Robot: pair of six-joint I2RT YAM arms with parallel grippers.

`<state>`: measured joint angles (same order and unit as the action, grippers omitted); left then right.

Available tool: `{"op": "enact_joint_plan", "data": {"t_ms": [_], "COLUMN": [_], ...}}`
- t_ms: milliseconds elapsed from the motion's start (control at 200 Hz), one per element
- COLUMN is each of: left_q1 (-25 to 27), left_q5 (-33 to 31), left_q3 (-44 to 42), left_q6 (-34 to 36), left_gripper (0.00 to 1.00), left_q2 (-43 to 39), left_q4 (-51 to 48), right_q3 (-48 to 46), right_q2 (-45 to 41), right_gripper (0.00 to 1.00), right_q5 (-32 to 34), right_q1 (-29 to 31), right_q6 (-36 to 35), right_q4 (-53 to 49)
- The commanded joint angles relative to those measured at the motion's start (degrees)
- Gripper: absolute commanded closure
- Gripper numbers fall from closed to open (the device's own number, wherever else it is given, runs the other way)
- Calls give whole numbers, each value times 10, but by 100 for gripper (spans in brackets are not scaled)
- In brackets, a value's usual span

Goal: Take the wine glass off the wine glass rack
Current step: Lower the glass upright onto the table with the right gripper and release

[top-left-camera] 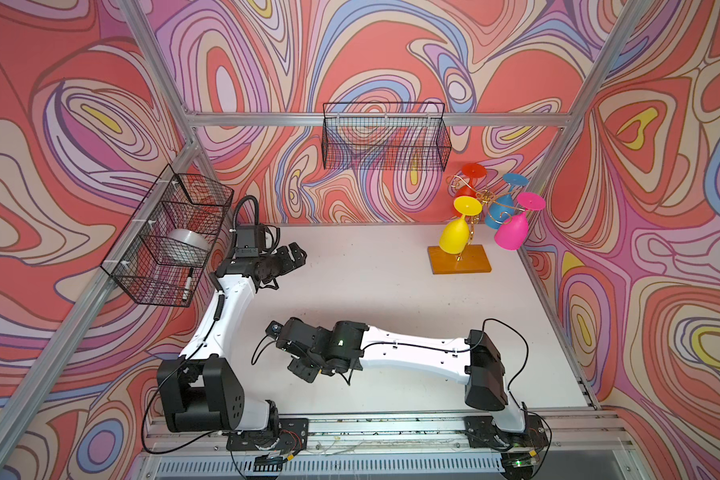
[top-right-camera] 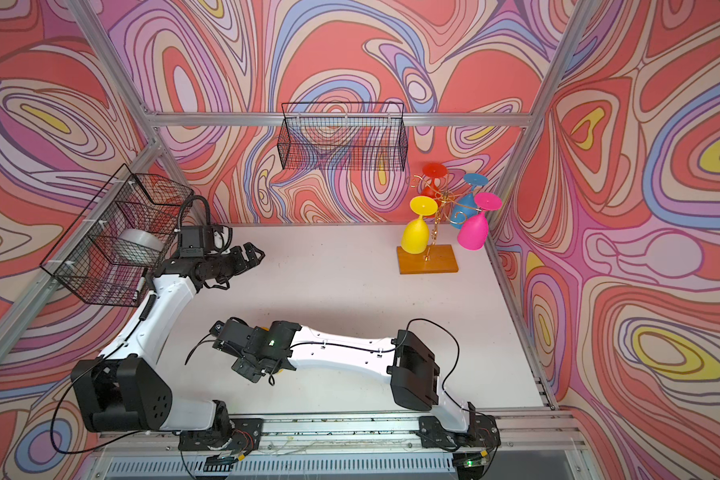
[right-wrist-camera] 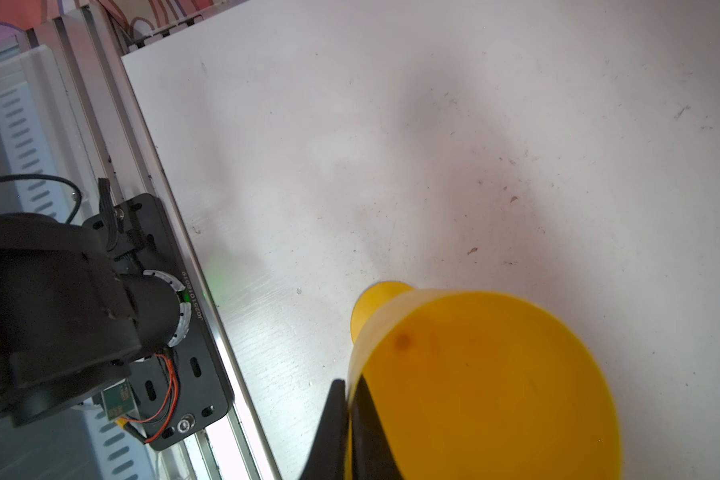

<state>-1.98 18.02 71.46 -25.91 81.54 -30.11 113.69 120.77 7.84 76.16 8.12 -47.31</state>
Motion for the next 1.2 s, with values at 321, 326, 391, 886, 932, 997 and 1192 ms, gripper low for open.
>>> {"op": "enact_joint_plan", "data": {"t_ms": [321, 326, 391, 886, 932, 997, 1192], "left_q1": [-4, -4, -5, -4, -4, -4, 1], "left_q5": [0, 0, 0, 5, 8, 13, 37], "left_q3": [-10, -10, -11, -18, -20, -24, -34], "left_q6": [2, 2, 2, 5, 3, 2, 4], "left_gripper": [3, 3, 3, 2, 2, 3, 3], "left_q2": [1, 1, 0, -10, -11, -14, -26], "left_q4": [11, 11, 12, 20, 22, 29, 48], "right_q3": [14, 12, 6, -153, -173, -195, -264], "right_q2": [-9, -9, -20, -232, -254, -282, -388], "right_gripper": [70, 70, 66, 32, 30, 29, 29], "right_q5": [5, 6, 8, 96, 128, 167, 230], "right_q1": [0, 0, 0, 0, -3, -13, -84], "right_q6": [-15, -15, -15, 1, 6, 19, 95], "right_q4": [9, 10, 16, 141, 149, 153, 166]}}
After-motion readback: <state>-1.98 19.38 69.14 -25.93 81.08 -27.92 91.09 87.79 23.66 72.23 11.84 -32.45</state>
